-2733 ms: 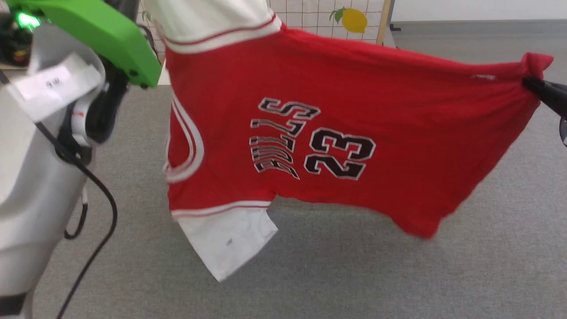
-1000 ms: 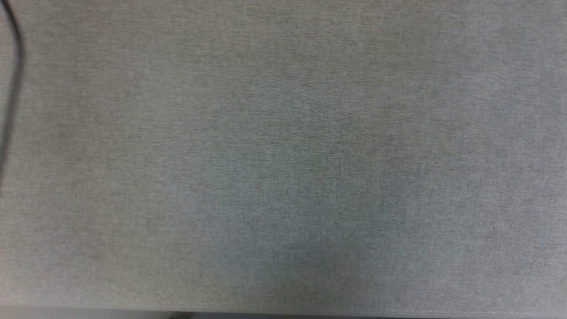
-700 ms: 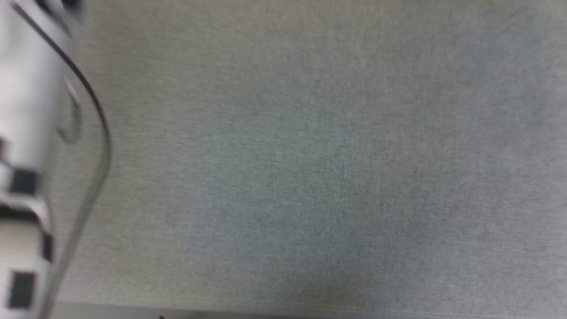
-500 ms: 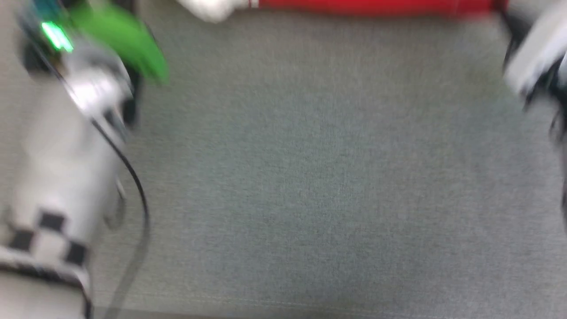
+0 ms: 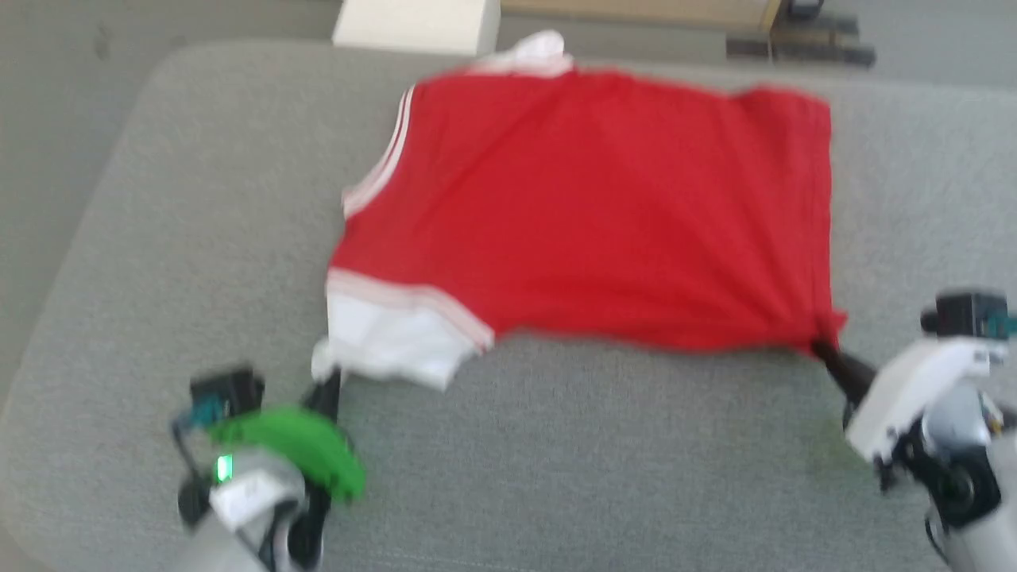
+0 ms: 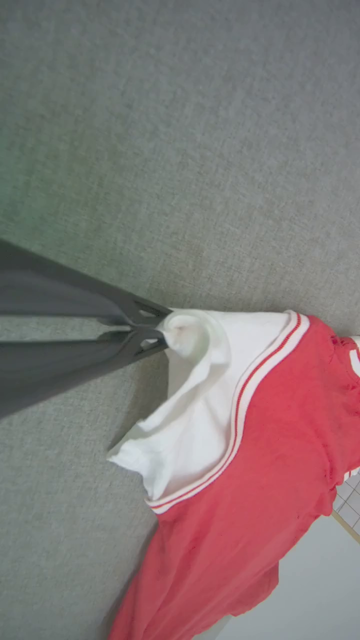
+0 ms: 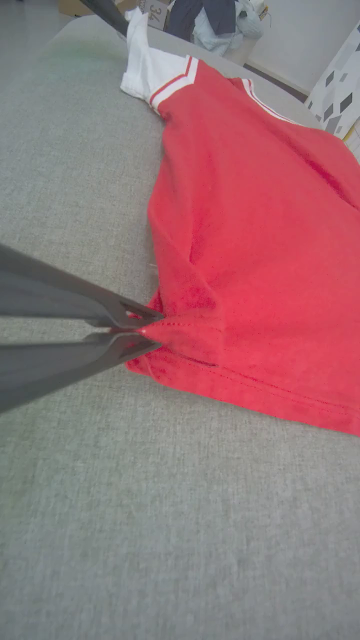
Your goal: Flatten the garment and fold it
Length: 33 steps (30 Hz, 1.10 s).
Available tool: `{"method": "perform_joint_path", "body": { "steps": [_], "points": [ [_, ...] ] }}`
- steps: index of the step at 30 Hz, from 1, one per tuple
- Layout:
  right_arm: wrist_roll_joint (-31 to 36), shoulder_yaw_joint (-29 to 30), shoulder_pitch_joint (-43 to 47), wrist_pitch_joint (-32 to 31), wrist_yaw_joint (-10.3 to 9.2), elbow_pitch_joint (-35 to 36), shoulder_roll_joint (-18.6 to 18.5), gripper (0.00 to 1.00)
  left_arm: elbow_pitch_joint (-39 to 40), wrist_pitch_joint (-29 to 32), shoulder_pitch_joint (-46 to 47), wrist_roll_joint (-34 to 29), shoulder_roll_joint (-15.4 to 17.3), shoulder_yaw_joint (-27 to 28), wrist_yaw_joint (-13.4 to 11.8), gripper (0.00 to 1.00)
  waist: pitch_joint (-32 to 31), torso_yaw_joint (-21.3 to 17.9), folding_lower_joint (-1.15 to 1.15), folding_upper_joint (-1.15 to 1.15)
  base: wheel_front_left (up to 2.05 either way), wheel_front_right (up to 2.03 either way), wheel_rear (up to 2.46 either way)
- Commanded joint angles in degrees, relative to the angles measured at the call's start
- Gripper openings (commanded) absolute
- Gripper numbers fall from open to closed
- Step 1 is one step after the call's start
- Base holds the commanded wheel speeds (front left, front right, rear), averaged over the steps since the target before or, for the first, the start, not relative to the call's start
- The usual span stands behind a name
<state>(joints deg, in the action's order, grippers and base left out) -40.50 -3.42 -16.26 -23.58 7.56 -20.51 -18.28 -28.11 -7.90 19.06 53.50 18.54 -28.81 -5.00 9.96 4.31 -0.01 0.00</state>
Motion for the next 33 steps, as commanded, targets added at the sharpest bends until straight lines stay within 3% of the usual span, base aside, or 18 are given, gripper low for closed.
{"method": "perform_joint_path", "body": {
  "steps": [1,12,18,25,33],
  "points": [
    [-0.2,0.8,2.5,0.2,-0.08,0.8,0.1,0.00,2.0,0.6,-3.4,1.6,0.9,0.7,-1.3,0.00,-5.3,0.5,0.01,0.00,0.00,0.00,0.00],
    [1.9,6.5,16.4,-4.7,-0.08,6.5,1.0,0.00,18.8,5.9,-22.3,8.6,5.2,4.1,-9.8,0.00,-7.6,-0.4,0.01,0.00,0.00,0.00,0.00],
    [3.2,9.3,20.0,-7.6,-0.08,10.0,3.0,0.00,25.6,7.4,-27.0,9.3,7.2,4.5,-12.7,0.00,-7.5,-0.7,0.01,0.00,0.00,0.00,0.00],
    [5.7,10.6,18.7,-10.0,-0.08,13.9,4.1,0.00,31.0,7.5,-24.6,7.1,9.0,4.5,-13.5,0.00,-6.5,-1.1,0.01,0.00,0.00,0.00,0.00],
    [8.4,11.0,11.6,-15.0,-0.08,16.3,2.7,0.00,33.4,11.6,-13.6,3.0,11.1,2.8,-13.6,0.00,-3.0,-1.7,0.01,0.00,0.00,0.00,0.00]
  ]
}}
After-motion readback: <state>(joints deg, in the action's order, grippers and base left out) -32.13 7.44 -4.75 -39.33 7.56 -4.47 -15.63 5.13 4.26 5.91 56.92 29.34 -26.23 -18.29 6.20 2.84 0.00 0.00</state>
